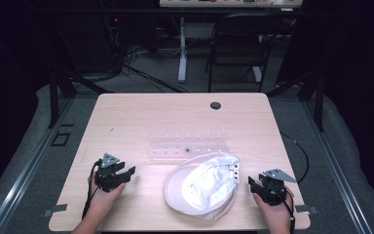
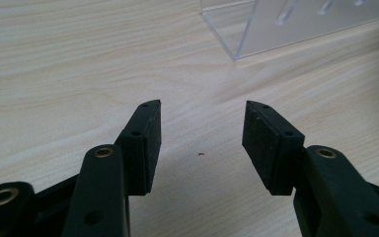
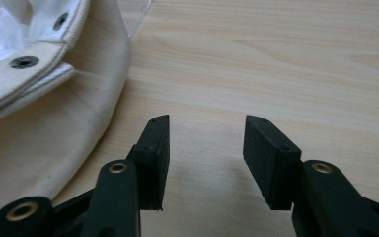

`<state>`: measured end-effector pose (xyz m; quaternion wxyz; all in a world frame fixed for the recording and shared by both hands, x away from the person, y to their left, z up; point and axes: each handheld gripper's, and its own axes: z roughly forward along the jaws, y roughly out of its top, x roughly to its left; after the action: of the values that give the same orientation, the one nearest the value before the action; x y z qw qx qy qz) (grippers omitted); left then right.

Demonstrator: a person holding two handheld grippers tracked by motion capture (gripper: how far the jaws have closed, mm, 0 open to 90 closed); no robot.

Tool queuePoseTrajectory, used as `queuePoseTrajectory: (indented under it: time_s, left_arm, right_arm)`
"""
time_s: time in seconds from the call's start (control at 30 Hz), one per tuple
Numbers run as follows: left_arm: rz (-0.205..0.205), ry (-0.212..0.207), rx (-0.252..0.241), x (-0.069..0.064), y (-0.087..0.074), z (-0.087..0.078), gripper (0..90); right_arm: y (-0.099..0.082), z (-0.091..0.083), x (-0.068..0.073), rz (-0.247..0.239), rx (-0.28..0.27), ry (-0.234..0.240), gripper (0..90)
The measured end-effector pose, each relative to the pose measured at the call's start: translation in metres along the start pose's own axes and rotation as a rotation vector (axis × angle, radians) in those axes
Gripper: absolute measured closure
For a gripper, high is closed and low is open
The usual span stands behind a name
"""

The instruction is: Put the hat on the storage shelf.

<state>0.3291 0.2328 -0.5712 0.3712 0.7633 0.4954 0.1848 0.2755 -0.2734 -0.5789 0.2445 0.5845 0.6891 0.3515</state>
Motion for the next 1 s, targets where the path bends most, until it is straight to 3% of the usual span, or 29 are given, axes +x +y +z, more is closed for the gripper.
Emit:
queuePoseTrajectory:
  time_s: [0.2,0.33,0.47,0.63,0.87,1.0]
  left_arm:
    - [0.019,0.001,-0.005,-0.002,-0.001,-0.001,48.8]
    - [0.005,-0.013,-0.003,-0.003,-0.001,-0.002,46.2]
    - [0.021,-0.005,-0.011,-0.004,-0.001,-0.002,46.7]
    - [0.042,-0.004,-0.006,-0.004,0.000,-0.004,53.2]
    - [0.055,0.018,-0.006,-0.003,-0.001,-0.005,51.8]
    - [0.059,-0.001,-0.006,-0.001,-0.002,-0.004,52.1]
  right_arm:
    - [0.005,-0.004,0.005,-0.002,0.013,0.008,57.9]
    - [0.011,-0.007,0.005,0.001,0.027,0.034,60.7]
    - [0.016,-0.008,0.003,0.018,0.094,0.051,61.4]
    - [0.024,-0.010,0.003,0.006,0.128,0.069,59.4]
    - [0.039,-0.013,0.004,-0.001,0.162,0.077,58.7]
    - [0.046,-0.015,0.005,-0.007,0.203,0.127,59.2]
